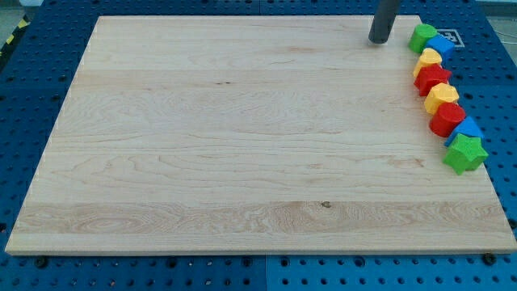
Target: Push the arm to the left of the red star
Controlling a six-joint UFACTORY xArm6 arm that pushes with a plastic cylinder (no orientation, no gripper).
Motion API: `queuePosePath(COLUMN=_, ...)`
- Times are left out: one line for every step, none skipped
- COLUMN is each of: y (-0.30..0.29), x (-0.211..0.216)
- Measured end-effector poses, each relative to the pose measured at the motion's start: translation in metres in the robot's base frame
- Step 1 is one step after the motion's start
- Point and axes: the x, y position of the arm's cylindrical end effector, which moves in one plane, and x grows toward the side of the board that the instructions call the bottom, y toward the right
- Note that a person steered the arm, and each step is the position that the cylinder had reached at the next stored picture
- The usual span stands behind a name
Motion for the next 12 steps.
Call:
queuePosePath(y=-0.001, x=0.000)
queuePosePath(y=-0.003, x=0.000)
queuePosePath(y=-0.004, x=0.000)
queuePosePath(y=-0.022, x=0.006)
queuePosePath(y=-0.042, x=0.018)
queuePosePath(y=-0.042, x=0.018)
queuePosePath(y=-0.042, x=0.024)
queuePosePath(y=-0.042, x=0.027)
queuePosePath(y=-0.042, x=0.027)
queuePosePath(y=-0.043, x=0.039)
queuePosePath(y=-0.052, x=0.091)
queuePosePath(y=-0.052, x=0.158)
